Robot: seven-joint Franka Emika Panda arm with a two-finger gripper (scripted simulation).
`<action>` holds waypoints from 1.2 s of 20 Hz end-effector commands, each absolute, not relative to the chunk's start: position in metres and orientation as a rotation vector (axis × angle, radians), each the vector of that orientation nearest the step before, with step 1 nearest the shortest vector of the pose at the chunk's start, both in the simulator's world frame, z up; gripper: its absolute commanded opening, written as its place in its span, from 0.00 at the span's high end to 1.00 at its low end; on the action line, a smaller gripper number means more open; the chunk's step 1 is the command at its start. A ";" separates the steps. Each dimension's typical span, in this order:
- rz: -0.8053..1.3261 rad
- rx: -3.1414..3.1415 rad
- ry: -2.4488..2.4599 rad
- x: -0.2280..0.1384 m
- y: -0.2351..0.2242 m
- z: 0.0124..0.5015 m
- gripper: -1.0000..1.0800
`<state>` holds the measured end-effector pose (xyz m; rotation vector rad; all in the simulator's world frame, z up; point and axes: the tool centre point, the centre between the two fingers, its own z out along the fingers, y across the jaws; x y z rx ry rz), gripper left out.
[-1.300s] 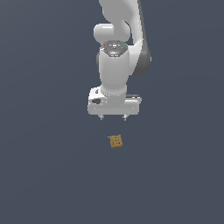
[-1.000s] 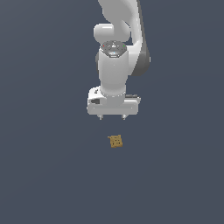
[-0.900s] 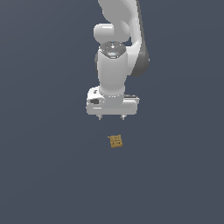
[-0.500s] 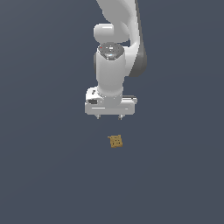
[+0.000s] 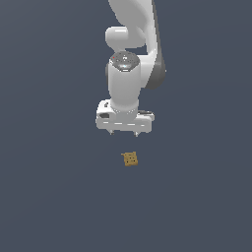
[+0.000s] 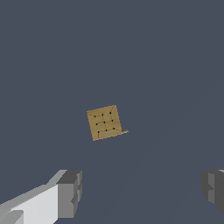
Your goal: Pick up the object and move it to a goal position.
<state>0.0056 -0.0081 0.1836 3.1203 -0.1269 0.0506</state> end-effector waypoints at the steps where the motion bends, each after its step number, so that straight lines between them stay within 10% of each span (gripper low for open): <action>1: 0.047 3.121 -0.189 0.007 -0.007 0.180 0.04; 24: 0.000 2.935 -1.159 0.024 0.006 0.121 0.04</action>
